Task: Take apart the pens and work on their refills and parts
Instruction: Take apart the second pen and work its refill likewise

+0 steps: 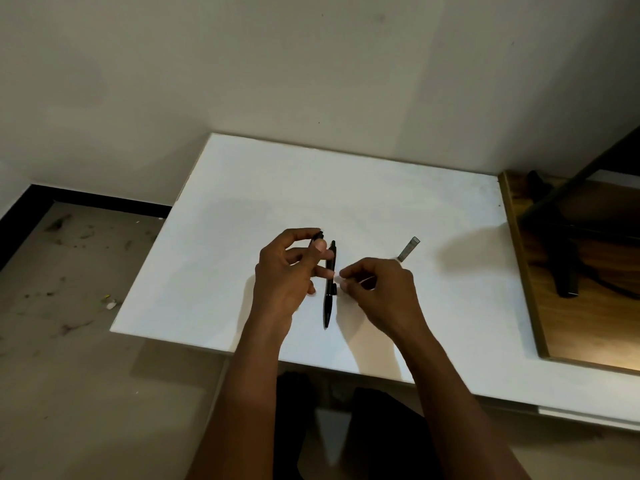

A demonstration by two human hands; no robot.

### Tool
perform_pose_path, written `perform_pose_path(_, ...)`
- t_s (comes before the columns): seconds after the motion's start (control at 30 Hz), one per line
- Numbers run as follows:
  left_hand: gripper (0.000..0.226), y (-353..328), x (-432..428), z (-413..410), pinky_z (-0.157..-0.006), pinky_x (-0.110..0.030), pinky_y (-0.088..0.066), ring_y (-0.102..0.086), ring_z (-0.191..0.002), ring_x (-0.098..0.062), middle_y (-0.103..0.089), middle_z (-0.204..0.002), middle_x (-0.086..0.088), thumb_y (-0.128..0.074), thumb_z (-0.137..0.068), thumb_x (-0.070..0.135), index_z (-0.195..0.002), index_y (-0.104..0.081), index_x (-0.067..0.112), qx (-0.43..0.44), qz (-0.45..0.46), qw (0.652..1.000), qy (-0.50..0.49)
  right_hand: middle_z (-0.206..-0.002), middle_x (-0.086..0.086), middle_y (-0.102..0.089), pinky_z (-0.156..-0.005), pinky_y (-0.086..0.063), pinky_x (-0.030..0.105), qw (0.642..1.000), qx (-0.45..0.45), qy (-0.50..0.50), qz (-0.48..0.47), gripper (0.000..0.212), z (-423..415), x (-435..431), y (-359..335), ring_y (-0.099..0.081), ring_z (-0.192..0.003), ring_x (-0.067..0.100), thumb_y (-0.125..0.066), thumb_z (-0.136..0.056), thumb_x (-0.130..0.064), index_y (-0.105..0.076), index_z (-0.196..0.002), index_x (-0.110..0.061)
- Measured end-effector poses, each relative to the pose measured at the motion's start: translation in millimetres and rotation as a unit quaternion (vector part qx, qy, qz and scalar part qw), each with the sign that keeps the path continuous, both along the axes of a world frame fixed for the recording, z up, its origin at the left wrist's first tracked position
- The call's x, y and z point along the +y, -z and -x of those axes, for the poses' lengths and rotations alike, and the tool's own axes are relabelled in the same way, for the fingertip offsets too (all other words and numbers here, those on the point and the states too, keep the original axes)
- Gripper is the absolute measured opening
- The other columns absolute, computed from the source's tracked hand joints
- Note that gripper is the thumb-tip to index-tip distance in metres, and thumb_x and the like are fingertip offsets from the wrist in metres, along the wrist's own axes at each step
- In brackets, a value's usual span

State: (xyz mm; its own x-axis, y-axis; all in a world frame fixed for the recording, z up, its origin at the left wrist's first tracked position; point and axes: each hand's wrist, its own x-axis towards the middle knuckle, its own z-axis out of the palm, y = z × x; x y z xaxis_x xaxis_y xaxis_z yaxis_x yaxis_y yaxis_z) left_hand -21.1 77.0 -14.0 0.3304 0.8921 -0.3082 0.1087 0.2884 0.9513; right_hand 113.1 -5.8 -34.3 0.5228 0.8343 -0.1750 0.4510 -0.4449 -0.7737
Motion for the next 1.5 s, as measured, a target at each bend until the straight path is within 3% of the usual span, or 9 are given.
perform_pose_path(0.37,0.011,14.2,0.9,5.2,-0.039,-0.012,-0.042,-0.067,-0.049,-0.002,-0.077,-0.081,-0.001,-0.065,-0.096,0.021,-0.105,-0.071,0.018,0.116,0.006,0.993,0.010,-0.088,-0.007,-0.067,-0.070,-0.046,0.014,0.997,-0.032,-0.059,0.046,0.032,5.1,1.1,-3.1,-0.061,-0.074,0.004,-0.087,-0.077,-0.023,-0.077,-0.107,-0.021)
perform_pose_path(0.57,0.017,17.0,1.2,5.7,-0.057,-0.026,-0.054,-0.072,-0.069,-0.008,-0.078,-0.088,-0.002,-0.067,-0.095,0.024,-0.107,-0.071,0.013,0.120,0.033,0.992,0.017,-0.086,-0.005,-0.066,-0.071,-0.044,0.016,0.995,-0.052,-0.074,0.040,0.023,6.8,2.3,-4.2,-0.057,-0.072,0.005,-0.082,-0.082,-0.017,-0.079,-0.104,-0.023)
perform_pose_path(0.7,0.019,17.5,1.4,5.2,-0.060,-0.028,-0.057,-0.072,-0.071,-0.008,-0.078,-0.092,-0.004,-0.067,-0.095,0.023,-0.109,-0.070,0.011,0.109,0.045,0.993,0.014,-0.081,-0.007,-0.064,-0.064,-0.038,0.006,0.992,-0.080,-0.084,0.040,0.017,8.3,2.4,-1.2,-0.055,-0.068,0.001,-0.080,-0.083,-0.013,-0.078,-0.098,-0.021)
perform_pose_path(0.8,0.018,16.9,1.1,5.5,-0.064,-0.030,-0.058,-0.072,-0.072,-0.009,-0.078,-0.092,-0.004,-0.067,-0.095,0.022,-0.109,-0.070,0.011,0.105,0.041,0.993,0.018,-0.082,-0.004,-0.069,-0.067,-0.045,0.019,0.993,-0.076,-0.074,0.046,0.011,7.6,3.1,1.3,-0.062,-0.077,0.010,-0.081,-0.082,-0.015,-0.073,-0.089,-0.016)
perform_pose_path(0.97,0.017,14.0,-0.3,6.2,-0.069,-0.033,-0.058,-0.074,-0.077,-0.012,-0.078,-0.094,-0.006,-0.068,-0.095,0.021,-0.109,-0.070,0.013,0.107,0.029,0.993,0.031,-0.076,-0.009,-0.066,-0.063,-0.043,0.015,0.995,-0.072,-0.051,0.045,0.011,5.8,1.9,2.0,-0.061,-0.072,0.009,-0.080,-0.084,-0.017,-0.069,-0.082,-0.016)
perform_pose_path(1.07,0.015,10.4,0.3,5.3,-0.076,-0.038,-0.058,-0.075,-0.082,-0.021,-0.078,-0.092,-0.007,-0.073,-0.091,0.022,-0.104,-0.074,0.016,0.128,-0.028,0.991,0.033,-0.074,-0.002,-0.074,-0.068,-0.055,0.021,0.998,0.013,0.041,-0.053,0.006,4.7,2.7,-6.0,-0.071,-0.067,0.013,-0.077,-0.086,-0.009,-0.072,-0.085,-0.011)
perform_pose_path(1.2,0.014,2.3,-0.5,1.2,-0.079,-0.036,-0.059,-0.074,-0.082,-0.015,-0.078,-0.087,0.007,-0.080,-0.084,0.026,-0.098,-0.080,0.026,0.147,-0.101,0.983,0.047,-0.078,0.004,-0.078,-0.069,-0.058,0.019,0.955,0.203,0.134,-0.172,0.008,0.5,1.5,-20.9,-0.078,-0.071,0.017,-0.073,-0.089,-0.005,-0.077,-0.095,-0.010)
perform_pose_path(1.4,0.019,2.6,-0.9,-2.0,-0.074,-0.010,-0.051,-0.071,-0.080,0.000,-0.079,-0.091,0.010,-0.082,-0.082,0.024,-0.100,-0.082,0.024,0.151,-0.156,0.974,0.067,-0.085,0.007,-0.077,-0.080,-0.060,0.025,0.964,0.178,0.096,-0.173,0.021,1.4,3.6,-19.5,-0.078,-0.078,0.014,-0.059,-0.098,0.001,-0.076,-0.102,-0.011)
perform_pose_path(1.5,0.018,2.9,-1.3,-2.6,-0.076,-0.011,-0.052,-0.071,-0.083,-0.001,-0.079,-0.091,0.011,-0.083,-0.081,0.024,-0.099,-0.082,0.025,0.150,-0.165,0.973,0.068,-0.086,0.007,-0.077,-0.076,-0.060,0.022,0.969,0.163,0.081,-0.168,0.024,0.3,4.3,-18.4,-0.078,-0.077,0.013,-0.055,-0.098,0.004,-0.075,-0.103,-0.009)
